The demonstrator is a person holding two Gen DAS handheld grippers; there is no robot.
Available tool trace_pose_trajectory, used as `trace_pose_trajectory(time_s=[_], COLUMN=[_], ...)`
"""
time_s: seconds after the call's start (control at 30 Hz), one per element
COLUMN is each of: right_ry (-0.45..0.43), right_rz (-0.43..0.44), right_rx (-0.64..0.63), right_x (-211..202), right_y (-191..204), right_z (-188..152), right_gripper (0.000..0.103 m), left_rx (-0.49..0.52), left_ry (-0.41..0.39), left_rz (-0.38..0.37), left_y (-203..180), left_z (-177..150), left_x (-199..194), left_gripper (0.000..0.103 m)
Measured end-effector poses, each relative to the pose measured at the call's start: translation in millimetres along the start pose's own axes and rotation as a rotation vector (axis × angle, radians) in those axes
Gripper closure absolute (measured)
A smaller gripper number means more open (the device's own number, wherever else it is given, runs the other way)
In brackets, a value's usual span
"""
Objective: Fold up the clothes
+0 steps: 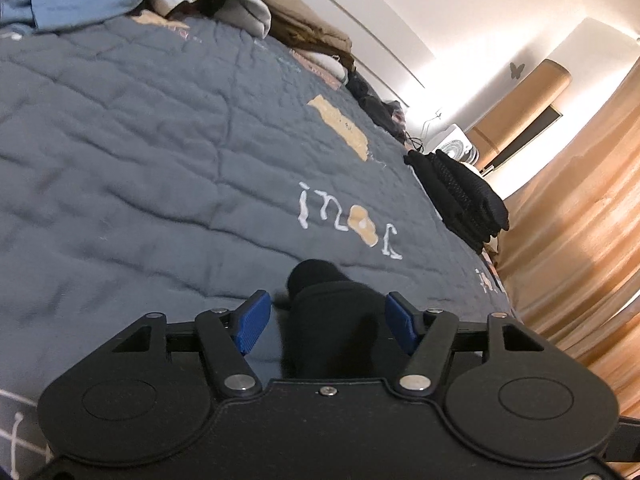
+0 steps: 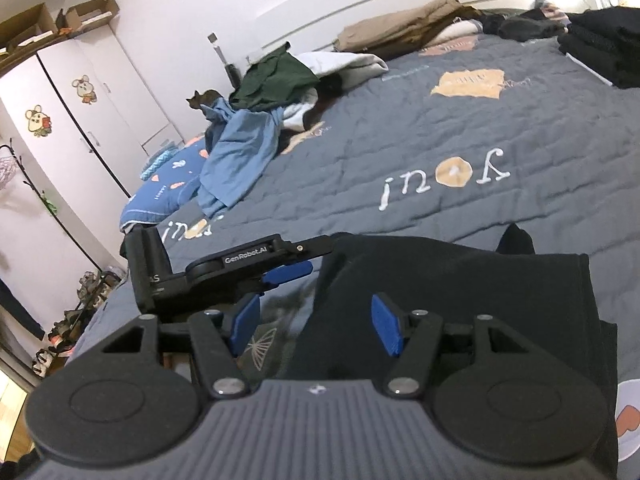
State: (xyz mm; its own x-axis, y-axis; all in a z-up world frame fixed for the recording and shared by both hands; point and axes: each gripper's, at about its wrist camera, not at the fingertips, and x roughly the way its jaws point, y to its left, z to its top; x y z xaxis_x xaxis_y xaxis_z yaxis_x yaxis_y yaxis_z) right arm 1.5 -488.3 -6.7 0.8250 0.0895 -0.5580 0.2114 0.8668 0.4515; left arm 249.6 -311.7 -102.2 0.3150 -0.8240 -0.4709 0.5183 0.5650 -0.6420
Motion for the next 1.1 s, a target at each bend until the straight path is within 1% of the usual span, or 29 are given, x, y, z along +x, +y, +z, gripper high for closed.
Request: trace_pose_trajectory(time_s=[0.1,0.2,0.23,0.27,0.33,0.37,0.47,0.53,0.67,0.73,0.8,0.9,0.97,1.03,1.1], right_ry=[0.004,0.007,0.008,0.009,0.01,0.009,0.008,0.006,0.0,0.0,0.003,0.003,0.001,0.0,-0.001], right_rz=[-0.011,-0.014,-0.015,-0.014,-0.012,-0.011,-0.007,-0.004,0.005,0.007,0.008,0.013,0.019,0.022,0.023], right_rx=[0.01,0.013,0.015,0.018,0.023,0.024,0.033,0.04,0.056,0.063,0.068,0.064,0.063,0.065,0.068], right_x=[3.4,3.8,4.0,4.4,5.2,5.4,5.7,5.3,3.5,3.2,3.2,2.4,1.3,0.5,-0.2], right_y=[-3.3,-4.4,-4.8,-5.3,-6.3,-6.3,-7.6,-8.7,-11.6,-12.7,-13.3,-12.6,-12.5,-13.6,-15.2], right_z=[-0.7,-2.7,-3.2,-3.3,-3.5,-3.5,-3.2,-2.8,-1.9,-1.8,-2.1,-1.8,-1.1,-0.6,-0.1], right_gripper=[0.042,0.042,0.042,0.042,0.042,0.042,0.042,0.042,0.042,0.042,0.042,0.042,0.042,0.042,0.042], left_rx=[-0.04,-0.059,-0.063,-0.066,-0.07,-0.063,-0.05,0.007,0.123,0.152,0.147,0.087,0.061,0.036,0.049], left_ry=[0.006,0.021,0.023,0.025,0.028,0.03,0.025,0.006,-0.025,-0.01,0.037,0.046,0.016,-0.015,-0.021], left_rz=[-0.015,-0.037,-0.046,-0.058,-0.082,-0.083,-0.089,-0.101,-0.118,-0.093,-0.048,-0.015,-0.004,0.006,0.026], left_y=[11.4,17.1,18.1,18.2,18.4,17.6,14.8,4.3,-18.3,-24.5,-21.8,-8.8,-4.6,-0.5,-1.8], left_z=[-0.8,-2.5,-2.9,-2.8,-2.6,-2.8,-1.6,4.7,16.3,18.3,15.7,11.1,11.8,12.6,15.7], left_x=[7.0,13.2,14.8,15.8,17.7,18.5,17.6,9.0,-2.3,8.8,30.1,41.0,27.4,13.2,-5.5], left_gripper=[0.044,0.05,0.058,0.071,0.077,0.086,0.092,0.094,0.095,0.095,0.094,0.088,0.073,0.071,0.071])
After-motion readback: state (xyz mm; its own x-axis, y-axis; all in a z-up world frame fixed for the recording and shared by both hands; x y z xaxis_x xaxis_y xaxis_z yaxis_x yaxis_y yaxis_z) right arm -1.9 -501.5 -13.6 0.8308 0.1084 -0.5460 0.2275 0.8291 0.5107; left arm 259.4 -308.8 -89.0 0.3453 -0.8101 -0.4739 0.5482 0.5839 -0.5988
